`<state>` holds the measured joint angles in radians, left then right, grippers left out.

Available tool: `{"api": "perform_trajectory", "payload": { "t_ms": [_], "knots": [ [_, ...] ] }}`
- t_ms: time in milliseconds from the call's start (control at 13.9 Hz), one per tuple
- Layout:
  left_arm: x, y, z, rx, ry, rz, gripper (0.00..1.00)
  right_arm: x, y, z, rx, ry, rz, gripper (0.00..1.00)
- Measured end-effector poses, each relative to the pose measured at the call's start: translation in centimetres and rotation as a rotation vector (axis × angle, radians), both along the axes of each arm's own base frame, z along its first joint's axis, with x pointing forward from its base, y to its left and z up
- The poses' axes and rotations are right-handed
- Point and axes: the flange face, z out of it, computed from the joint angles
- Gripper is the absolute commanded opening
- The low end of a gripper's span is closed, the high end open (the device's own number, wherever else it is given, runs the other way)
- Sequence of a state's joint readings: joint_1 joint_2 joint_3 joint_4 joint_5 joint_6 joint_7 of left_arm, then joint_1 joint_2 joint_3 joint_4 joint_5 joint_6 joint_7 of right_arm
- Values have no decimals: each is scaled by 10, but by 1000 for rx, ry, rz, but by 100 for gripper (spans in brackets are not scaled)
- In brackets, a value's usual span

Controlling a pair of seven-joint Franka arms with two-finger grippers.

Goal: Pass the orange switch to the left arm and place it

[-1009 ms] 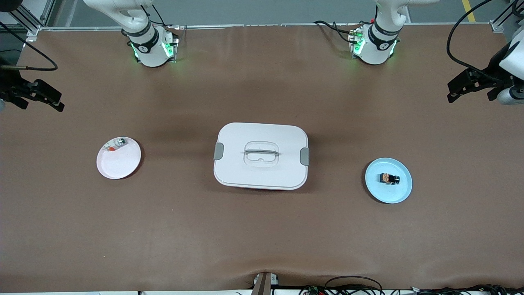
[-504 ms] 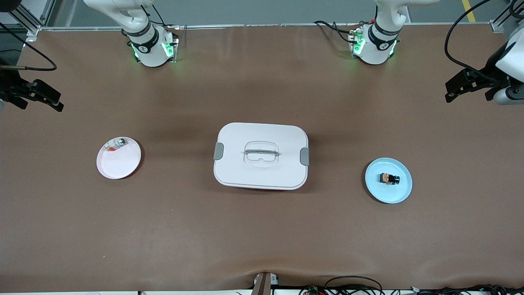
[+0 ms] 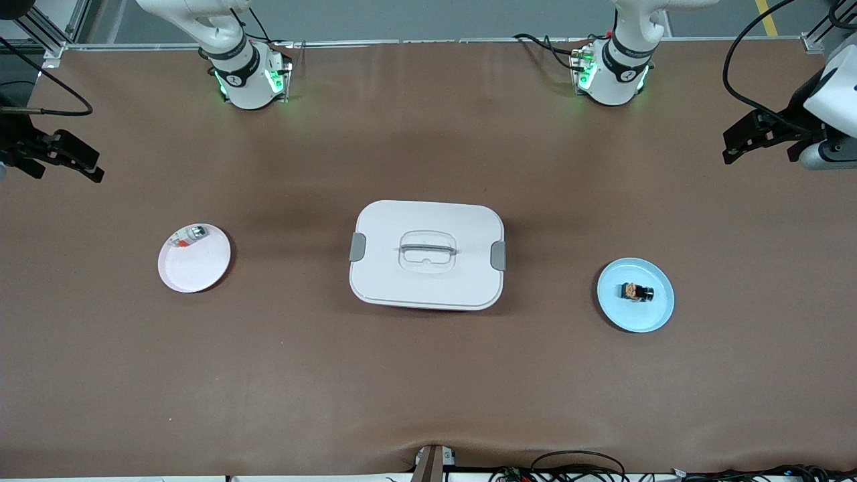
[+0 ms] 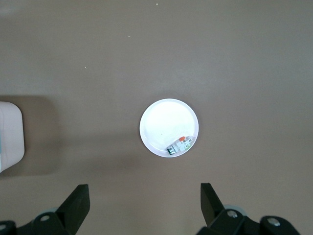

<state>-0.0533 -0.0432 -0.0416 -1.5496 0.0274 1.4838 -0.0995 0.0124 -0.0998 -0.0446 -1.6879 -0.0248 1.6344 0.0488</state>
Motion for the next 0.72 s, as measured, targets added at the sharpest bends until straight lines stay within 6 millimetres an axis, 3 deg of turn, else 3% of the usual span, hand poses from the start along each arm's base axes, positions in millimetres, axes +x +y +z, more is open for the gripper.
{"api": "perform_trajectory", "payload": {
  "t_ms": [720],
  "knots": [
    [-3,5,8,-4,-2,10,100,0,0,0,0,-1,0,100]
  ]
}}
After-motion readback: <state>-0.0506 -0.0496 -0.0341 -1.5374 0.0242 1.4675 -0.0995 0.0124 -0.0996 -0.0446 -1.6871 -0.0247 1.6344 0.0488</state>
